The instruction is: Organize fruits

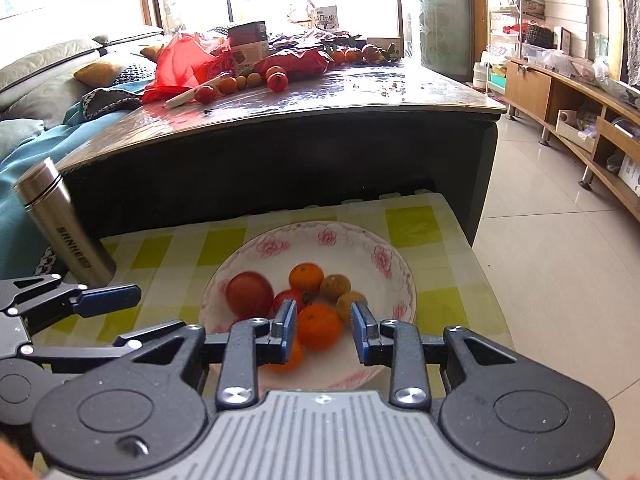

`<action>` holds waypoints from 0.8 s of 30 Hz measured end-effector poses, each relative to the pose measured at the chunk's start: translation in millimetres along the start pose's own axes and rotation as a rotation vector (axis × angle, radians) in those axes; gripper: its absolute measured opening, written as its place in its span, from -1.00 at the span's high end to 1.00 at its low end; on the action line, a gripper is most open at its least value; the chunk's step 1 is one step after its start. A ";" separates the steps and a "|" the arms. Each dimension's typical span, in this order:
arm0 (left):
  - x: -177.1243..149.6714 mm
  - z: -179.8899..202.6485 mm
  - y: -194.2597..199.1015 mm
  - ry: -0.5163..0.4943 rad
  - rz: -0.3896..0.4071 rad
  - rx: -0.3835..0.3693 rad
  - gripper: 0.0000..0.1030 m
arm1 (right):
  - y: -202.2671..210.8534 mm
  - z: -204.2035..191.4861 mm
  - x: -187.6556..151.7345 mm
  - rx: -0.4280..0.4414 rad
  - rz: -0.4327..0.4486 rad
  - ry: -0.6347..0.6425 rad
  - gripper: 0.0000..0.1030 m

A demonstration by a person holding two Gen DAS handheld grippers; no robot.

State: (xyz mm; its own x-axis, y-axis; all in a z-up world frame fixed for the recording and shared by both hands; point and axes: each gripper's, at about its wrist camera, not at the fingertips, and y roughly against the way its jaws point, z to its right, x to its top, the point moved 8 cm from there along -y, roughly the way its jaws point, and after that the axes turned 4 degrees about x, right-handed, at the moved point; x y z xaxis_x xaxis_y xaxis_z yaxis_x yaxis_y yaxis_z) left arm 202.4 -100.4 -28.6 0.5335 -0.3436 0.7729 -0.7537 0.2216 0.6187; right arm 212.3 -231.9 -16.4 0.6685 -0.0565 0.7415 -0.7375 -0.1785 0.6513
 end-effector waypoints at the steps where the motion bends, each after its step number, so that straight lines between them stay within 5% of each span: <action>1: -3.0 -1.0 3.5 0.007 -0.002 0.005 -0.20 | 5.4 -2.9 -3.7 -0.002 0.003 0.003 0.27; 10: -18.6 -5.5 37.9 0.060 0.003 0.062 -0.55 | 45.0 -24.9 -36.5 -0.012 0.008 0.044 0.24; 11: -20.9 -5.4 41.2 0.064 0.001 0.073 -0.71 | 48.6 -25.4 -39.1 -0.010 0.009 0.039 0.24; 24: -49.9 2.9 77.4 0.020 0.016 0.178 -1.00 | 81.1 -39.9 -64.4 -0.013 0.020 0.048 0.15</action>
State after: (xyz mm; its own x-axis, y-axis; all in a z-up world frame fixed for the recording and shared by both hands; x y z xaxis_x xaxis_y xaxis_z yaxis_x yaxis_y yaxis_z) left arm 116.4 -68.8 -19.7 0.5274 -0.3227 0.7860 -0.8170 0.0612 0.5734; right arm 105.6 -203.5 -4.8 0.6484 -0.0128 0.7612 -0.7521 -0.1654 0.6380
